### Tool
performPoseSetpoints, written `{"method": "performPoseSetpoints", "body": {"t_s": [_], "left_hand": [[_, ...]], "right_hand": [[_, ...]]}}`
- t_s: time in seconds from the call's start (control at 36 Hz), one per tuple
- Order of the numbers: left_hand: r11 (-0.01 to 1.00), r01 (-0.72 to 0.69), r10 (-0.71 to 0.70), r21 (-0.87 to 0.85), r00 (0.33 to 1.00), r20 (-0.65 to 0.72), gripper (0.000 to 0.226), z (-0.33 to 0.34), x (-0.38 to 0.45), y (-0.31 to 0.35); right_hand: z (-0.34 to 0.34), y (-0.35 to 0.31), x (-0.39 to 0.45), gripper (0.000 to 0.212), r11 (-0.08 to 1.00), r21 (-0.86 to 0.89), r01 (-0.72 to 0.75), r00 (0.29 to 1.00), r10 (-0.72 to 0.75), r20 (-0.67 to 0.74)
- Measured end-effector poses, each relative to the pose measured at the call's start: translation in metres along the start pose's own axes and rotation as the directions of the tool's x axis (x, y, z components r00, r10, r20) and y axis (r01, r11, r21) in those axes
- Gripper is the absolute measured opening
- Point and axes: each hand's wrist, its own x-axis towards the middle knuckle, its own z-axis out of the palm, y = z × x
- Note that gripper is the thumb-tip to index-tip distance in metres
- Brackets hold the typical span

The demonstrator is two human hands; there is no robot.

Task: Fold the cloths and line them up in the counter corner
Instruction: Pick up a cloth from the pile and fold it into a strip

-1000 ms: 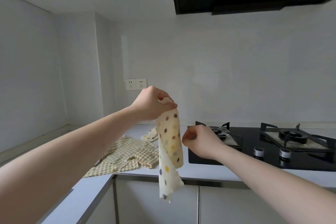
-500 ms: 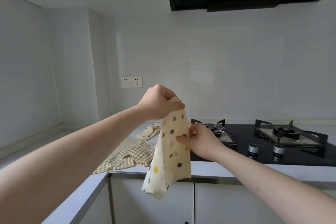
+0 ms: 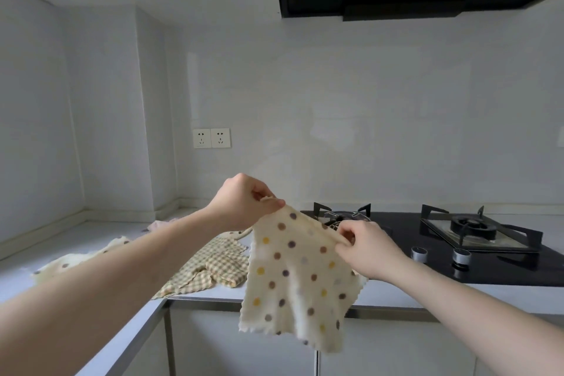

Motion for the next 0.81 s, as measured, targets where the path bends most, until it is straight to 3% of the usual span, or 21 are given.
{"method": "performPoseSetpoints", "body": {"t_s": [0.08,0.28,0.58,0.81], "left_hand": [[1.0,0.014,-0.013,-0.014,1.0,0.003,0.023,0.011,0.003,-0.005],[0.998,0.054,-0.053,-0.036,0.998,0.037,0.024,0.04,0.011,-0.023],[0.988,0.145,-0.143,-0.046,0.989,0.041,0.024,0.085,0.039,-0.061],[0.946,0.278,-0.27,-0.166,0.96,0.07,0.018,0.113,0.063,-0.083]], "right_hand": [[0.001,0.014,0.007,0.008,0.992,-0.119,-0.031,0.999,0.034,0.018],[0.015,0.05,0.027,0.014,0.996,0.011,-0.089,0.996,0.089,0.029],[0.061,0.091,0.074,0.011,0.999,-0.021,-0.043,0.998,0.042,-0.05],[0.09,0.106,0.113,0.027,0.995,-0.055,-0.08,0.997,0.079,-0.014]]}}
